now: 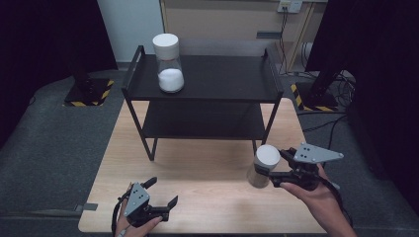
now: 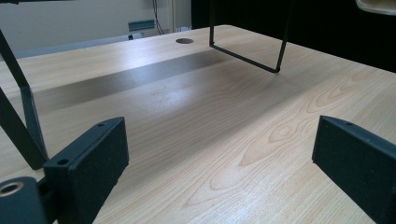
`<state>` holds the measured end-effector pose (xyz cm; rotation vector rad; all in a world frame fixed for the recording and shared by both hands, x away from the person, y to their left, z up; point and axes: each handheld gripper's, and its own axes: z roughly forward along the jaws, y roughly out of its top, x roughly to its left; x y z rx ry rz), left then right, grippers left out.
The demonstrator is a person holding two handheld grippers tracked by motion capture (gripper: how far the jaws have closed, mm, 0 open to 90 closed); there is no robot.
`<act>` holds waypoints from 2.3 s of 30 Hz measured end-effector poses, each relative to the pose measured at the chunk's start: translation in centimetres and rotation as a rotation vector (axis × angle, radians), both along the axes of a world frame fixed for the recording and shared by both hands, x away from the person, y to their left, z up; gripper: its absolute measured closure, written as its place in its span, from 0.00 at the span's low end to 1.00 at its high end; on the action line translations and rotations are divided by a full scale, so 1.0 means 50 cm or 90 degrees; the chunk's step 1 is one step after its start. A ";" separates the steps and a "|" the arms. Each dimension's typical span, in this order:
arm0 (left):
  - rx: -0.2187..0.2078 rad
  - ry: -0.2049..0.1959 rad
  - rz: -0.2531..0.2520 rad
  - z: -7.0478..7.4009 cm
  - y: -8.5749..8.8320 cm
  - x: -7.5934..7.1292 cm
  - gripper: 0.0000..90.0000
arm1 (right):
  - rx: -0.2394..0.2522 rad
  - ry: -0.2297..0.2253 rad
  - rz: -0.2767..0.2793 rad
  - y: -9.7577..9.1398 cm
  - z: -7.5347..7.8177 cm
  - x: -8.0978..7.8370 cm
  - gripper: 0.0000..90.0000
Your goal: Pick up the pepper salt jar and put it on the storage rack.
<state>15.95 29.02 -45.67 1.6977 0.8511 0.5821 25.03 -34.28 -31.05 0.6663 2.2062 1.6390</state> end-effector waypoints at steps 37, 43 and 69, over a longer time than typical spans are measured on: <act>0.010 -0.001 -0.001 0.001 0.000 0.001 0.03 | -0.004 -0.026 0.032 0.037 0.128 0.030 0.39; 0.009 0.002 -0.003 0.001 0.000 0.003 0.03 | -0.001 -0.028 0.036 0.040 0.152 0.033 0.39; 0.005 0.009 -0.006 -0.003 0.008 0.003 0.03 | -0.005 -0.039 0.056 0.068 0.249 0.054 0.39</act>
